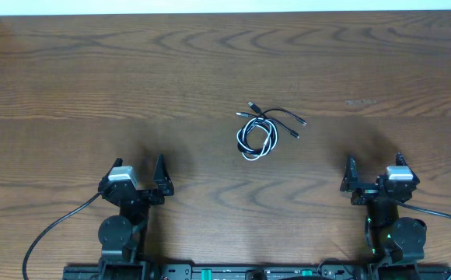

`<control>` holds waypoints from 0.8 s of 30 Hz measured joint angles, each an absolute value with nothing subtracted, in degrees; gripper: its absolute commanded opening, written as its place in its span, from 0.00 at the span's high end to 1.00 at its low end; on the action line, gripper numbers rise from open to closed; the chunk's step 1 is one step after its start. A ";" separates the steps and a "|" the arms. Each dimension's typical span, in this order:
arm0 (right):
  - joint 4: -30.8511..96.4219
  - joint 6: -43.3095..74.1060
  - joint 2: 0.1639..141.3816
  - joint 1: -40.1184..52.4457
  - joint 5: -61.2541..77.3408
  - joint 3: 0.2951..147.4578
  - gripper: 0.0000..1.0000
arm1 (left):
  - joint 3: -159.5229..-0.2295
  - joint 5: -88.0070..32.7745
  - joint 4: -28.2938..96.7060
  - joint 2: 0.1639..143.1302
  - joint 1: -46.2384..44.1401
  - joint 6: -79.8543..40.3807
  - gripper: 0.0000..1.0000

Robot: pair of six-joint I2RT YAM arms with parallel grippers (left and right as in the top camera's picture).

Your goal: Untangle cables

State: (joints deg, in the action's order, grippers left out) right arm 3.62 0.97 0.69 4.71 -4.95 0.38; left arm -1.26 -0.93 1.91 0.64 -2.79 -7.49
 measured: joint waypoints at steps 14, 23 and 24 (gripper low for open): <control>3.60 0.97 0.69 4.71 -4.95 0.38 0.01 | -1.26 -0.93 1.91 0.64 -2.79 -7.49 0.02; 3.60 0.97 0.69 4.71 -4.95 0.38 0.01 | -1.26 -0.93 1.91 0.64 -2.79 -7.51 0.02; 3.62 0.97 0.69 4.71 -4.95 0.38 0.01 | -1.26 -0.93 1.91 0.64 -2.79 -7.49 0.02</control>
